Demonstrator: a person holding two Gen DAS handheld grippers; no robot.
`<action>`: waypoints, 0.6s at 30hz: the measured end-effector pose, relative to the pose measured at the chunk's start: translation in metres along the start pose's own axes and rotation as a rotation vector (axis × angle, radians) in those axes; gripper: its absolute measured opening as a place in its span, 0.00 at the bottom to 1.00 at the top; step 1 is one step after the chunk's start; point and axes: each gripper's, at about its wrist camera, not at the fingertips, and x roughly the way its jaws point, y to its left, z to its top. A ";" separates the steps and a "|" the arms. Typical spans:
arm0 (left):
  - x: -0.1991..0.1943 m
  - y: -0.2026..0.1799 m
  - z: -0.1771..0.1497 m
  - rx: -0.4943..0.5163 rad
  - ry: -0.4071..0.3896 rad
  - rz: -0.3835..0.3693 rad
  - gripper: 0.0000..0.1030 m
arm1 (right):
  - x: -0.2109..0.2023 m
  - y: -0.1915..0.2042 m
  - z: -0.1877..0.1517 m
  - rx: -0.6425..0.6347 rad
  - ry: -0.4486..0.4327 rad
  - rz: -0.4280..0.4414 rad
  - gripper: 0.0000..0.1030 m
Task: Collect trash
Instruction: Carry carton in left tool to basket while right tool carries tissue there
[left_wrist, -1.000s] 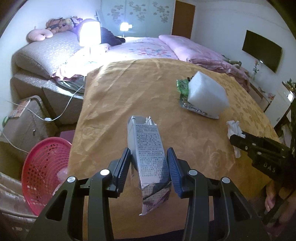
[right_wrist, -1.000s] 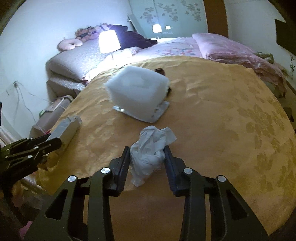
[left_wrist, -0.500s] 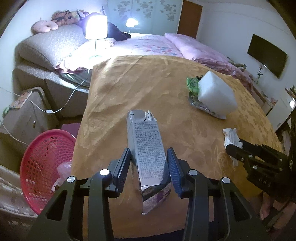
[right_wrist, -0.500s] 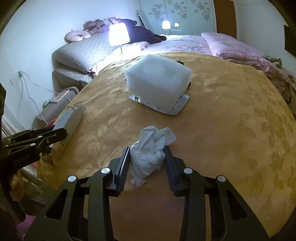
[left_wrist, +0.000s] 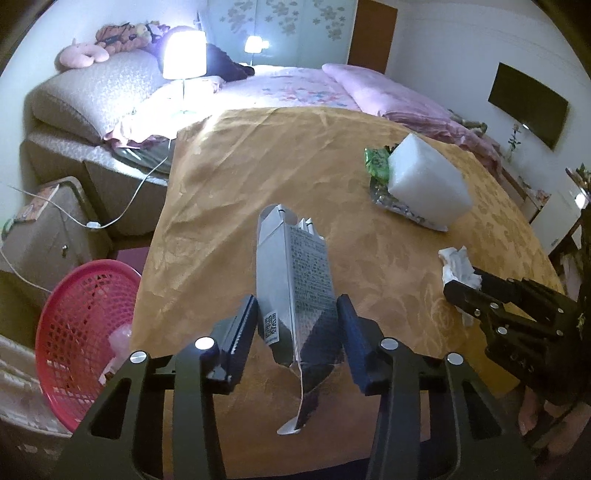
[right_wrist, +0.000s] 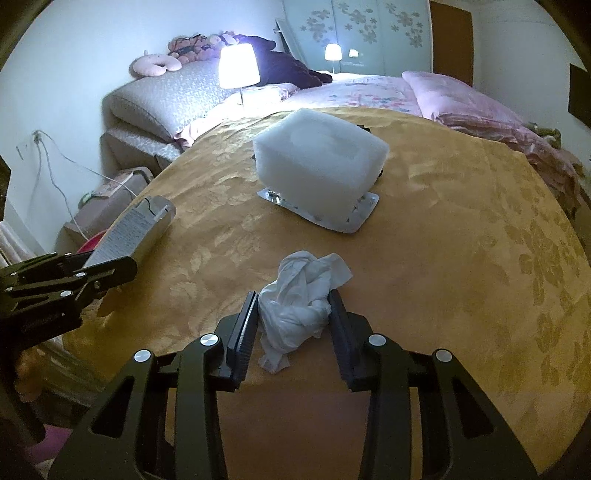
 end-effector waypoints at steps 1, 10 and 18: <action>0.000 0.001 0.001 -0.001 0.000 -0.002 0.39 | 0.000 0.000 0.001 0.002 0.003 0.004 0.35; -0.009 0.007 -0.001 -0.008 -0.016 0.002 0.38 | 0.000 0.014 0.009 -0.022 0.004 0.050 0.35; -0.021 0.024 -0.002 -0.030 -0.035 0.042 0.38 | 0.004 0.034 0.017 -0.043 0.013 0.092 0.35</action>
